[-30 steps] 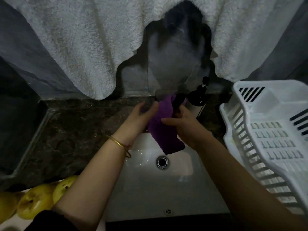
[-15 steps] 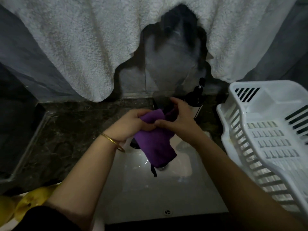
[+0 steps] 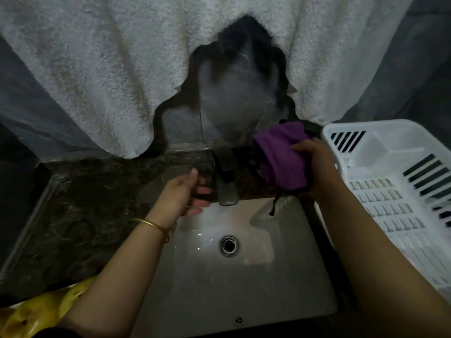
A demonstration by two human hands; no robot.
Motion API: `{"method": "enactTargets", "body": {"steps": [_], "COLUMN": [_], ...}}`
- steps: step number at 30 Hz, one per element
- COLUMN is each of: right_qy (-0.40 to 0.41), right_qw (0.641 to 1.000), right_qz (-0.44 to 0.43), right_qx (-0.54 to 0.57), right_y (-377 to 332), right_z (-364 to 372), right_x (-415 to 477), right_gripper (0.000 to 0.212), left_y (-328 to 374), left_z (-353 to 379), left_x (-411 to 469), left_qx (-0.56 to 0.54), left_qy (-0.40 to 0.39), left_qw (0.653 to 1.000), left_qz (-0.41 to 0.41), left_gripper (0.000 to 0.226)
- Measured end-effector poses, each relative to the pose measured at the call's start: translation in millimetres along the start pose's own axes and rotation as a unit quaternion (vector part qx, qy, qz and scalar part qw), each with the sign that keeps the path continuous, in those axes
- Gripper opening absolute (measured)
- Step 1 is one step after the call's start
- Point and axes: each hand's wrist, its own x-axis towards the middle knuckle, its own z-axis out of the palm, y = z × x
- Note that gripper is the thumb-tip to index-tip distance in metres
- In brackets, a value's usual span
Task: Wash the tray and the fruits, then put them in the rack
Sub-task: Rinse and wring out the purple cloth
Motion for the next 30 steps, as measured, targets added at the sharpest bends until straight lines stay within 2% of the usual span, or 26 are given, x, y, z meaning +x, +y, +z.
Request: {"method": "enactTargets", "body": {"steps": [2,5,8,12,15,19,21,23,26,30], "right_qy": [0.048,0.066,0.073,0.150,0.225,0.229,0.229,0.267,0.330,0.314], "right_qw": [0.999,0.997,0.994,0.984,0.973,0.970,0.958,0.941,0.931,0.944], "right_qz": [-0.007,-0.001,-0.006,-0.029,-0.025,0.009,0.026,0.036,0.063,0.099], "right_qx": [-0.002,-0.029,-0.084,-0.095,-0.037,0.078,0.170,0.205,0.142,0.034], "right_y": [-4,-5,-7,-12,-14,-19,-18,-14,-1,8], "right_z": [-8,-18,-31,-54,-79,-109,-117,-121,-126,-130], "right_x": [1,3,7,20,36,56,65,73,85,95], "right_gripper": [0.034,0.034,0.023,0.031,0.045,0.048,0.045,0.048,0.059,0.067], "left_y": [2,8,16,29,34,31,28,26,23,21], "left_z": [13,38,66,99,114,127,131,134,139,143], "left_x": [-2,-2,2,13,19,27,31,35,41,47], "left_qx": [-0.010,-0.029,-0.068,-0.177,-0.255,-0.261,-0.250,-0.238,-0.231,-0.220], "left_qy": [-0.073,-0.179,-0.226,-0.184,-0.158,-0.149,-0.146,-0.142,-0.140,-0.142], "left_qw": [0.997,0.983,0.970,0.963,0.950,0.949,0.952,0.955,0.956,0.958], "left_qz": [-0.009,-0.031,-0.057,-0.082,-0.089,-0.094,-0.100,-0.106,-0.112,-0.115], "left_gripper": [0.035,0.041,0.042,0.040,0.041,0.040,0.039,0.039,0.039,0.037]}}
